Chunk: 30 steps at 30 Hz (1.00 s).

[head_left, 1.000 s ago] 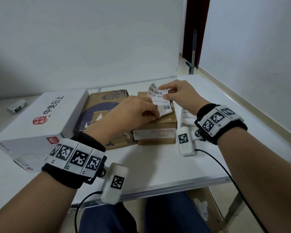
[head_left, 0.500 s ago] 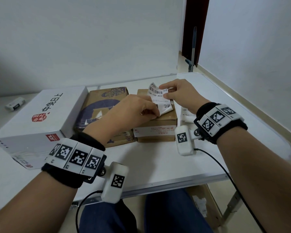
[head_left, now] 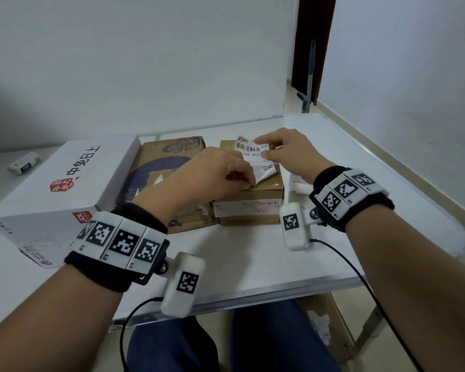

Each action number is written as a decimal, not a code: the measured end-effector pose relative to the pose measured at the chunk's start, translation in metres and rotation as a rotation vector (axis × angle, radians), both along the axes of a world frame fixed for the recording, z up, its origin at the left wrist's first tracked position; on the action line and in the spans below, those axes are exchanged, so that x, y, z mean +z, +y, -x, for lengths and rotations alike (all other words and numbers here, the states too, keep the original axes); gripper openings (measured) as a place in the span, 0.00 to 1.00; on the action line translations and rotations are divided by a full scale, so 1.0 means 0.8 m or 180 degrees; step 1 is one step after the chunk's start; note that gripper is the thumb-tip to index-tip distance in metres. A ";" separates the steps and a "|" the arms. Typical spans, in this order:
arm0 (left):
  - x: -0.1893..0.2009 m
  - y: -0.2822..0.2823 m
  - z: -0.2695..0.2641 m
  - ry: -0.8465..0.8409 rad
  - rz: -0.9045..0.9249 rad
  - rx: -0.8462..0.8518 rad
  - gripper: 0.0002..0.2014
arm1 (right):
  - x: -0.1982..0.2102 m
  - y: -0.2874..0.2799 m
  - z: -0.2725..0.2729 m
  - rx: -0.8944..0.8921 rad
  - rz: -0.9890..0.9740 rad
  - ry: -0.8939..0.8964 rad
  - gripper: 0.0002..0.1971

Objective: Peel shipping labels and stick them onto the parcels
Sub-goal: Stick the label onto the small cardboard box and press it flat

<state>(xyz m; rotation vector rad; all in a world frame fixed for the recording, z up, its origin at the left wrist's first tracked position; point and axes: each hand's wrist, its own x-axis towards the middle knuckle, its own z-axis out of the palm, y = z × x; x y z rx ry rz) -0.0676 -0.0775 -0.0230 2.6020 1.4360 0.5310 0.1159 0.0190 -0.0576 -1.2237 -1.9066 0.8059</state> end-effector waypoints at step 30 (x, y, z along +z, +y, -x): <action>0.004 0.038 -0.024 0.0063 0.0445 0.0337 0.08 | -0.017 -0.001 -0.011 -0.0090 -0.0244 0.0298 0.14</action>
